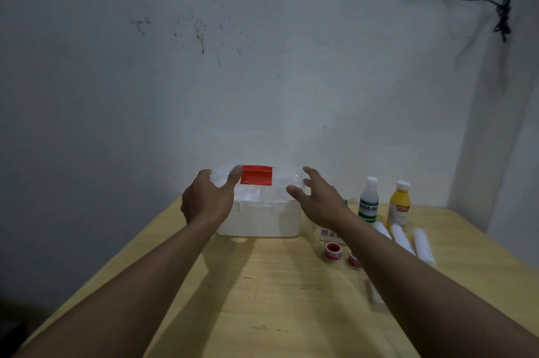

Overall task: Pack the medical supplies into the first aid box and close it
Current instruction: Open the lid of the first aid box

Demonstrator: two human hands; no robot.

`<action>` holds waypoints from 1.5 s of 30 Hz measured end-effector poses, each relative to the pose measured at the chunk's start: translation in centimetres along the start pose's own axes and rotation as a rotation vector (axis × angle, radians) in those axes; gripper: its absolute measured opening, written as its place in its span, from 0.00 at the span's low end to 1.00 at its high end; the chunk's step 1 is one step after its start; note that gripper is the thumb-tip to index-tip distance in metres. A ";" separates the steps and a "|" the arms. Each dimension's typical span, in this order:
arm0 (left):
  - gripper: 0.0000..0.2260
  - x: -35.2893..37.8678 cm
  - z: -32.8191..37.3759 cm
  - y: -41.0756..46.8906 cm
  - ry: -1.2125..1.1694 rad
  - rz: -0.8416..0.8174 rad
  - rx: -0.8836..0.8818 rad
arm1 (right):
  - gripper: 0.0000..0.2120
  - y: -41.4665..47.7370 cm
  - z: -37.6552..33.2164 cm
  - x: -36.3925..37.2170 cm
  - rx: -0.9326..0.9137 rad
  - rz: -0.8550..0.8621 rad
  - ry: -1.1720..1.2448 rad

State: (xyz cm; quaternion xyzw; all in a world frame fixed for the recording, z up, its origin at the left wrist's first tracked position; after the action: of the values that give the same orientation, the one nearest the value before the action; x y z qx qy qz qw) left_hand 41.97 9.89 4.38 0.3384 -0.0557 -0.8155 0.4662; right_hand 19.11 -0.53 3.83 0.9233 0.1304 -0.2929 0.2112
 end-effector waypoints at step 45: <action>0.30 5.7 2.0 8.3 -0.219 -0.369 -0.048 | 0.30 5.7 -0.5 0.3 0.097 -0.013 0.218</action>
State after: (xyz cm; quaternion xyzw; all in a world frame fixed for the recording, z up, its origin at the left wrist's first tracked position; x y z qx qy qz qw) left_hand 44.87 0.24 6.41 0.2413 -0.0237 -0.9200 0.3079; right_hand 21.63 -5.29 5.82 0.9579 0.1444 -0.1983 0.1491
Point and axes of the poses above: each hand's wrist, its own y-axis towards the middle knuckle, its own x-axis out of the palm, z = x × y, the point moved 8 cm from there along y, towards the middle knuckle, and after that the axes turned 3 degrees about y, right-handed, at the moved point
